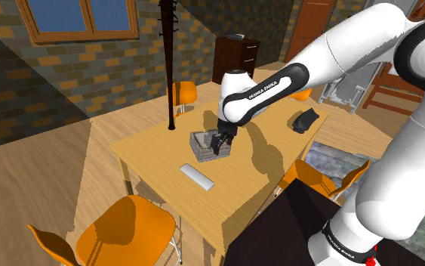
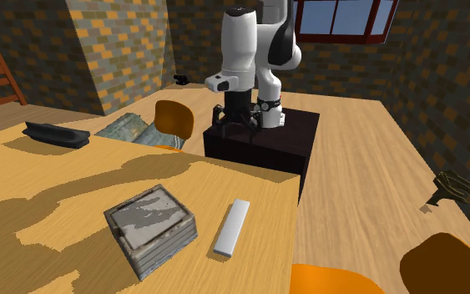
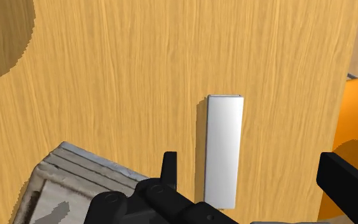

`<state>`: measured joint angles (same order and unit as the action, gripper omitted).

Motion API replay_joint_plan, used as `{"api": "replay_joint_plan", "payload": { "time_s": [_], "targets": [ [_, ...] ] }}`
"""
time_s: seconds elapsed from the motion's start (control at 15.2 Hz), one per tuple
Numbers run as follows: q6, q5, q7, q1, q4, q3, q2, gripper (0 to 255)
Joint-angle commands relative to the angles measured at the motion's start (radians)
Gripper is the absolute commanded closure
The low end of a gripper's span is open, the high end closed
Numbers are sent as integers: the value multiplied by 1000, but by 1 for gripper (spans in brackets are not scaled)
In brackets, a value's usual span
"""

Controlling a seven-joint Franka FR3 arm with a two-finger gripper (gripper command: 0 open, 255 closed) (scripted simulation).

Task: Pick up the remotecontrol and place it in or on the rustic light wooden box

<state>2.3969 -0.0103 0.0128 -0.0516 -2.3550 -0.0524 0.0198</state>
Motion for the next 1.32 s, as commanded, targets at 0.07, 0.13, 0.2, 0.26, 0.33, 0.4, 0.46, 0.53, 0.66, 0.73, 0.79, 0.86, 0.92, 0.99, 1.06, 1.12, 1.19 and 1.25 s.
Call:
{"api": "replay_joint_plan", "payload": {
  "time_s": [0.07, 0.13, 0.2, 0.26, 0.33, 0.4, 0.46, 0.53, 0.66, 0.73, 0.79, 0.86, 0.92, 0.99, 1.06, 1.12, 1.19, 1.25],
  "targets": [
    [63, -13, -21, -6, 53, -4, 122, 0],
    [79, -17, -28, -9, 75, -4, 163, 0],
    [94, -22, -34, -12, 98, -3, 203, 0],
    [107, -26, -41, -16, 122, -3, 243, 0],
    [120, -30, -47, -19, 148, -2, 283, 0],
    [131, -34, -53, -23, 174, -1, 323, 0],
    [140, -38, -59, -27, 202, 0, 363, 0],
    [149, -41, -64, -31, 231, 2, 402, 0],
    [162, -47, -74, -39, 293, 5, 482, 0],
    [167, -49, -78, -43, 326, 6, 522, 0],
    [170, -51, -82, -47, 360, 8, 562, 0],
    [173, -53, -85, -51, 395, 9, 602, 0],
    [174, -54, -89, -54, 432, 11, 642, 0],
    [173, -55, -92, -58, 470, 12, 682, 0],
    [172, -55, -94, -61, 503, 13, 715, 0],
    [180, -56, -94, -62, 507, 14, 727, 0],
    [187, -56, -95, -62, 511, 15, 738, 0],
    [195, -57, -95, -63, 515, 15, 750, 0]
  ]
}}
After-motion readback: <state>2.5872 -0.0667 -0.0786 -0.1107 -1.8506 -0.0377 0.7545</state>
